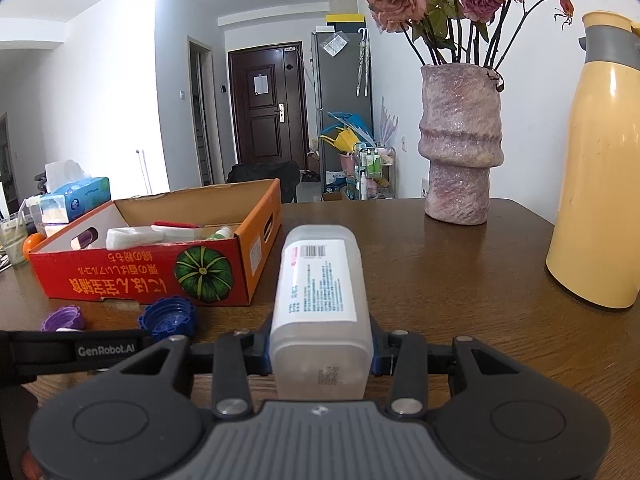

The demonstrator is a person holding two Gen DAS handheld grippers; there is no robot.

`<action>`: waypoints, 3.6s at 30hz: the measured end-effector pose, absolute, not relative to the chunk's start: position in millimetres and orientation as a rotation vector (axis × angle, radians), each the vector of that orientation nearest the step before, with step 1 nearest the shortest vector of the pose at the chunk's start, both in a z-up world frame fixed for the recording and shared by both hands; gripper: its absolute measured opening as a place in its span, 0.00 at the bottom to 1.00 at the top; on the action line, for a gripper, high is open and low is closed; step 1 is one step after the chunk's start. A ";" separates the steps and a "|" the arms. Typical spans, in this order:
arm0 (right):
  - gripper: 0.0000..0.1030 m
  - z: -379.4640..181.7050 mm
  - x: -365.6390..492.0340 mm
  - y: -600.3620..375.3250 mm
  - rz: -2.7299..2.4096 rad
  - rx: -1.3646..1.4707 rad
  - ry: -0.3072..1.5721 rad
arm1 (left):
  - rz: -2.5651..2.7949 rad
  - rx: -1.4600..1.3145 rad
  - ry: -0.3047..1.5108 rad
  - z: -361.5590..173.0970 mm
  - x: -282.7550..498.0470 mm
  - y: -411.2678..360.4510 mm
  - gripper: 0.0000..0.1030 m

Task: Organize rigid objects
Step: 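Grasp the white nasal spray bottle with the left tool while the right tool holds the medicine bottle, then carry the nasal spray and medicine bottle over the red box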

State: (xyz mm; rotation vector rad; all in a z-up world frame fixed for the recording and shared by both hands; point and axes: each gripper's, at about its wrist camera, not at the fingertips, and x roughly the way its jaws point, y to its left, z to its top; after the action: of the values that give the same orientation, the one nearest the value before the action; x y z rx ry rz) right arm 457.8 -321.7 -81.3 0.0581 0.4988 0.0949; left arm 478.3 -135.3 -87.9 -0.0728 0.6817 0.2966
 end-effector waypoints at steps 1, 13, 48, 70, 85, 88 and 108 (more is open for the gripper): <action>0.39 -81.2 457.5 -321.8 0.095 0.059 0.499 | 0.300 -0.068 0.677 -87.3 477.6 -135.3 1.00; 0.39 -81.9 457.0 -322.8 0.103 0.064 0.501 | 0.277 0.022 0.715 -94.8 484.9 -131.9 1.00; 0.39 -84.6 456.3 -321.0 0.105 0.057 0.507 | 0.255 0.041 0.734 -97.3 481.4 -116.0 0.97; 0.39 -77.9 440.7 -317.8 0.105 0.053 0.465 | 0.238 0.073 0.684 -85.2 443.3 -106.2 0.97; 0.39 -71.2 408.0 -287.3 0.141 0.049 0.425 | 0.207 0.041 0.588 -58.8 408.7 -91.2 0.97; 0.39 -68.7 401.3 -277.4 0.153 0.045 0.415 | 0.205 0.027 0.577 -53.6 404.1 -84.8 0.97; 0.39 -48.6 393.4 -217.3 0.221 0.049 0.372 | 0.219 -0.024 0.491 -19.0 397.5 -38.8 0.97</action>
State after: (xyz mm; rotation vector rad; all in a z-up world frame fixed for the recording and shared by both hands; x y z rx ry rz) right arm 393.4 -217.3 -48.6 0.0492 0.3718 0.2213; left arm 397.5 -38.8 -19.0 -0.0236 0.4906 0.2194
